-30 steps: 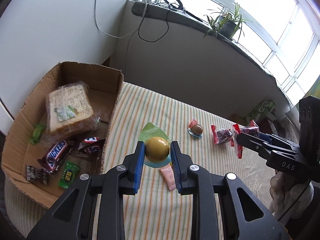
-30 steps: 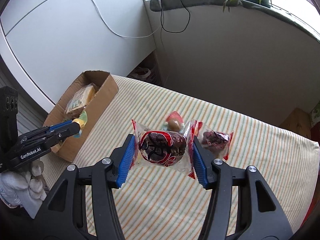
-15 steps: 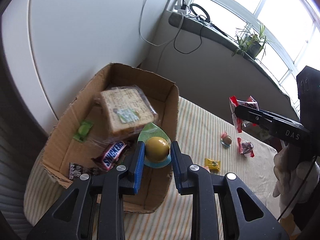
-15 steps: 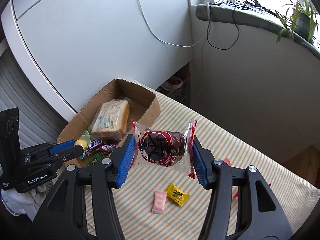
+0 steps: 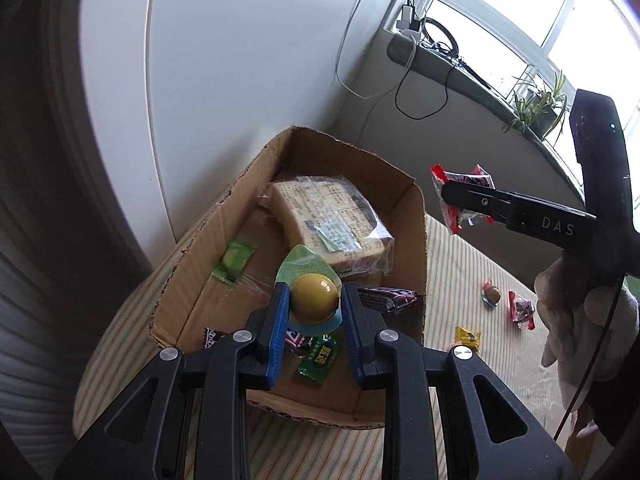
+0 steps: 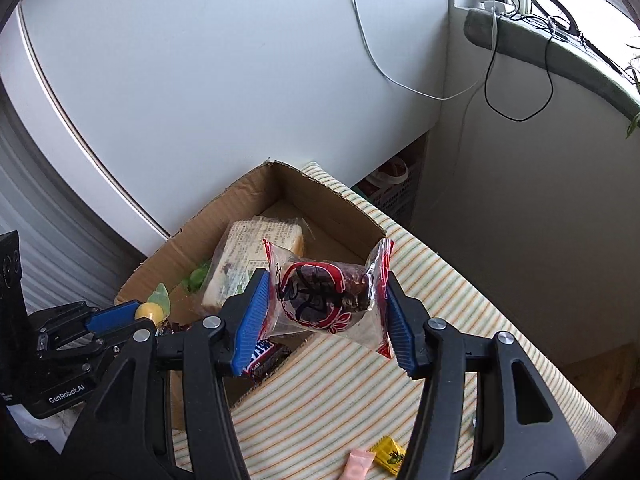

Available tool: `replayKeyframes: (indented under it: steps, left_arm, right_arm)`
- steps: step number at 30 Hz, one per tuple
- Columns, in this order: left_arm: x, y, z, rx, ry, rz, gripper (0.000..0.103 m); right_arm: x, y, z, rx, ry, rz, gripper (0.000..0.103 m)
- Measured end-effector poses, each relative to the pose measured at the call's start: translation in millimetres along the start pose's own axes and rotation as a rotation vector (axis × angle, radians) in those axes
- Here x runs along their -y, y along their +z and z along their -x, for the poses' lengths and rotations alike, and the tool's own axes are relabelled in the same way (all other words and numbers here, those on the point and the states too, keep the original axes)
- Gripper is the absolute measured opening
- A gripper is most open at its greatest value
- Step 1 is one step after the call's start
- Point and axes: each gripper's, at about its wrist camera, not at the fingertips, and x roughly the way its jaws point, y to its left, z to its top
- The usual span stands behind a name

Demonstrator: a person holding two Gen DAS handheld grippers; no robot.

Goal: Organize snacks
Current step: 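Carry the ball candy and pastry into the box while opening both tools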

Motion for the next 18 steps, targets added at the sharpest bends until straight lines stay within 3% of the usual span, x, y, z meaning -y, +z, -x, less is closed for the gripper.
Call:
replayKeyframes:
  steps: [8, 11, 14, 18]
  left_arm:
    - [-4, 2, -3, -0.008, 0.011, 0.006, 0.025]
    - [-4, 3, -3, -0.009, 0.012, 0.005, 0.025]
    - [-5, 3, -3, -0.01, 0.011, 0.007, 0.025]
    - [-5, 5, -3, -0.011, 0.009, 0.009, 0.034]
  right_arm:
    - [-11, 9, -19, -0.027, 0.02, 0.026, 0.063]
    - [-13, 10, -22, -0.029, 0.026, 0.031, 0.068]
    - [-14, 11, -24, -0.031, 0.029, 0.032, 0.08]
    - [-13, 11, -22, -0.029, 0.019, 0.027, 0.082]
